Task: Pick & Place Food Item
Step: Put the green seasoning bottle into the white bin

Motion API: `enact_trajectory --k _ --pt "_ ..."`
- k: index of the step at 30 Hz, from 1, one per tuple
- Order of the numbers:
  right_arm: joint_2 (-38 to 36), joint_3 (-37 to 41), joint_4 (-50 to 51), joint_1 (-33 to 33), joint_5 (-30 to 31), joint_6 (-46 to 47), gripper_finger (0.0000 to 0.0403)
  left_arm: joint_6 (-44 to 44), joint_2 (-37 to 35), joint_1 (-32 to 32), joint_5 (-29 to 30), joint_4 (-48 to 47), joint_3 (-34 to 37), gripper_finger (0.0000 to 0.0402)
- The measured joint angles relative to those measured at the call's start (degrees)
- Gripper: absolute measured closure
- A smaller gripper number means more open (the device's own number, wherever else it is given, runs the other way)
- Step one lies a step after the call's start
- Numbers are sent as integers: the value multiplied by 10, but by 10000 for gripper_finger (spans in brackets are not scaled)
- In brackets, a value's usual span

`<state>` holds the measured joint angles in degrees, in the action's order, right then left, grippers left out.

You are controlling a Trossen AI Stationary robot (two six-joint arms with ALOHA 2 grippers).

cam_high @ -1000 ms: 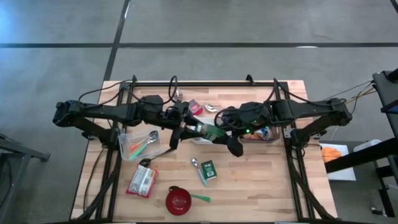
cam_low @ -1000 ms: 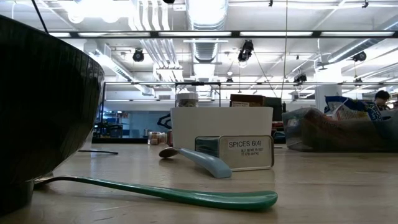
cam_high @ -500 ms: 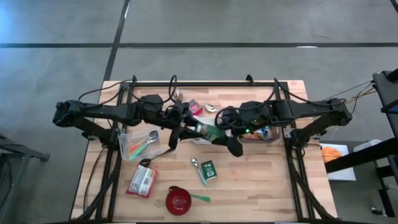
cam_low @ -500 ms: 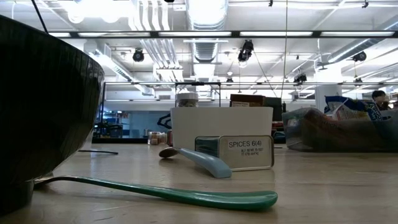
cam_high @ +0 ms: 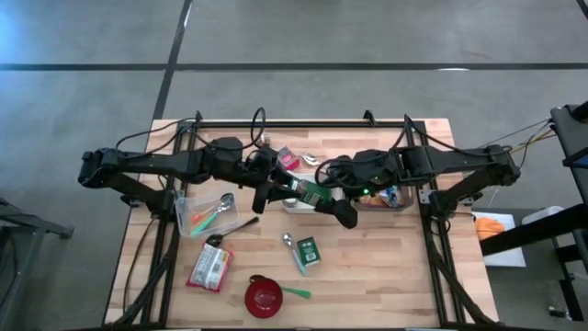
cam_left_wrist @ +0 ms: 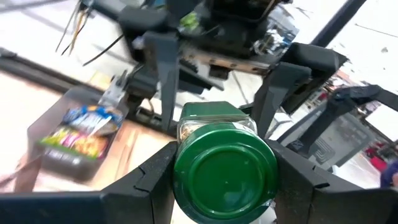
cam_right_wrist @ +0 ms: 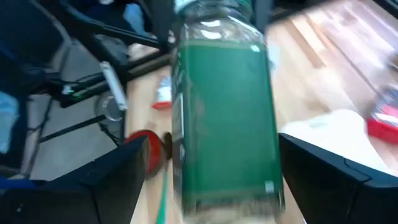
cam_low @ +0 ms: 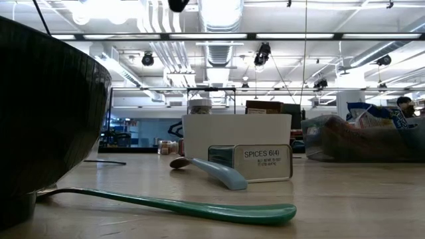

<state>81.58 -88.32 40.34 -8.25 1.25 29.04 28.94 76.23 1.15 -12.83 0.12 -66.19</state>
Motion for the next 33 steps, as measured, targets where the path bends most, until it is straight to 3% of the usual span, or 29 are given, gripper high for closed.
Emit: enact_trajectory --k 10,19,30,33 --pt "-62 0 114 -1 94 94 59 45 0 48 3 -81 0 210" --pt "-107 5 197 -1 110 144 58 42 4 93 -1 -160 -13 210" --pt "-104 6 212 -1 118 141 58 -125 113 114 30 -414 -166 210" --pt "-106 6 215 -1 120 141 58 -162 146 128 34 -439 -184 210"
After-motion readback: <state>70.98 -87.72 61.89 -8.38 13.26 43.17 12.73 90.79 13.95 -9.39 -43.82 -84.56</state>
